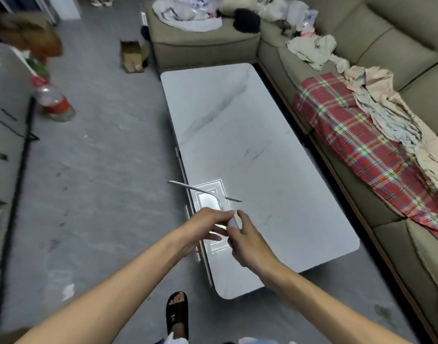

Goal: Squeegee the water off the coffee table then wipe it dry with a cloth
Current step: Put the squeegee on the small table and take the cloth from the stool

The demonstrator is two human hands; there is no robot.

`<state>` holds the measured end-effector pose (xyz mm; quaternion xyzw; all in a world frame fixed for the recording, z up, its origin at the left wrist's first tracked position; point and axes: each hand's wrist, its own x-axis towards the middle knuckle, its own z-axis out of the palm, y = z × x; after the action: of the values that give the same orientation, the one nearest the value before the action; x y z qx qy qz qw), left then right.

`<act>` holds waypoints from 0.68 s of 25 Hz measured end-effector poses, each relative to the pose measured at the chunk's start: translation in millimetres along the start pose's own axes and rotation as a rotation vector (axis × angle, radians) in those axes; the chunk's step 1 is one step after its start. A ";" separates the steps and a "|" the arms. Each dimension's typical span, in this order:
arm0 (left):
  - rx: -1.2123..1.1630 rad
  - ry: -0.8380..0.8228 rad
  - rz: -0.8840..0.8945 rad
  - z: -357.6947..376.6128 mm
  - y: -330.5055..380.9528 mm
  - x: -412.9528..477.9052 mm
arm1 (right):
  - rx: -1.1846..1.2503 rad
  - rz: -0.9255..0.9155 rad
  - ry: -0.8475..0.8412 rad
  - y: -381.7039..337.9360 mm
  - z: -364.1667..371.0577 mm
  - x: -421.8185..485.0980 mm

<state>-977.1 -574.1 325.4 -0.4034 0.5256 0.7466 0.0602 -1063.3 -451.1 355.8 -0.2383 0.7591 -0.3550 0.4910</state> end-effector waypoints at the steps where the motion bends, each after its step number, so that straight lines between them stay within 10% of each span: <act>1: -0.055 0.071 0.014 0.7 1.4 -17.3 | -0.041 -0.045 -0.045 -6.6 4.1 -8.6; 10: -0.251 0.301 0.105 -4.9 -42.1 -208.4 | -0.272 -0.260 -0.320 -66.5 38.9 -92.2; 17: -0.279 0.555 0.135 -33.0 -155.2 -392.0 | -0.139 -0.119 -0.775 -82.5 224.0 -183.0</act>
<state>-617.9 -402.3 468.0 -0.5603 0.4402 0.6753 -0.1907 -783.3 -441.7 465.4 -0.4308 0.5247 -0.2145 0.7022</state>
